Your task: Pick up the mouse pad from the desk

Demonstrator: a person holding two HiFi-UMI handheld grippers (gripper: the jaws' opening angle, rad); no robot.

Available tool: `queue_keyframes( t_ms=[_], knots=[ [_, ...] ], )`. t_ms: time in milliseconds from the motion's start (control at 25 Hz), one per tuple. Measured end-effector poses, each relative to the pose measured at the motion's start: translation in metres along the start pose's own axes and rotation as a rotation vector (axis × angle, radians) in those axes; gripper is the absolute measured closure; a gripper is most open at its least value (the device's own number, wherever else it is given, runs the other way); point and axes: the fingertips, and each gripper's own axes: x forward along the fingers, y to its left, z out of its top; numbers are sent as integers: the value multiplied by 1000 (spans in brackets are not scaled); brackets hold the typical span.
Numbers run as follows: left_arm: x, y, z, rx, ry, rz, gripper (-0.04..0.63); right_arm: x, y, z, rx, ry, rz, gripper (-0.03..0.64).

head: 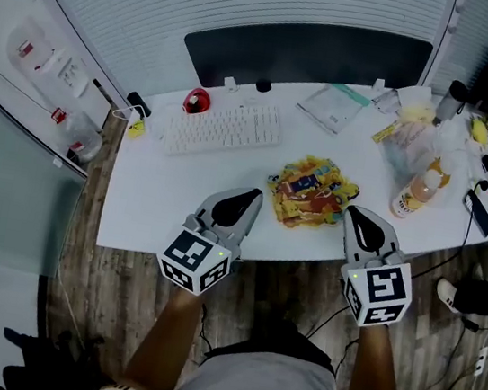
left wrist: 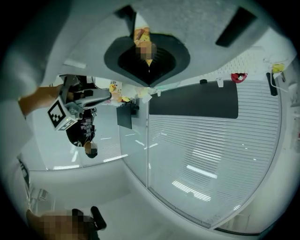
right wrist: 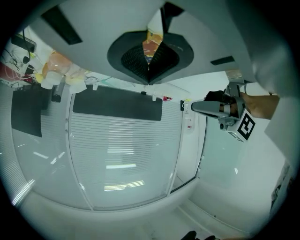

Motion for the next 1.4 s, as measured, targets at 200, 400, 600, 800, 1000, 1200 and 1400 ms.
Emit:
queue_keyframes(
  t_ms=[200, 400, 600, 800, 1000, 1200, 1400],
  knots=[
    [33, 11, -16, -8, 52, 23, 580, 24, -23, -17, 12, 59, 8, 604],
    [56, 20, -29, -3, 100, 54, 580, 44, -43, -32, 22, 102, 21, 603],
    [72, 28, -42, -5, 150, 60, 578, 61, -56, -46, 31, 141, 25, 603],
    [83, 37, -55, -21, 217, 53, 578, 73, -58, -56, 42, 191, 34, 601],
    [96, 41, -72, -30, 292, 23, 572, 80, -58, -68, 45, 245, 29, 601],
    [108, 43, -92, -43, 378, -18, 437, 92, -60, -79, 54, 301, 18, 534],
    [117, 47, -117, -48, 474, -45, 363, 103, -62, -99, 77, 386, 7, 446]
  ],
)
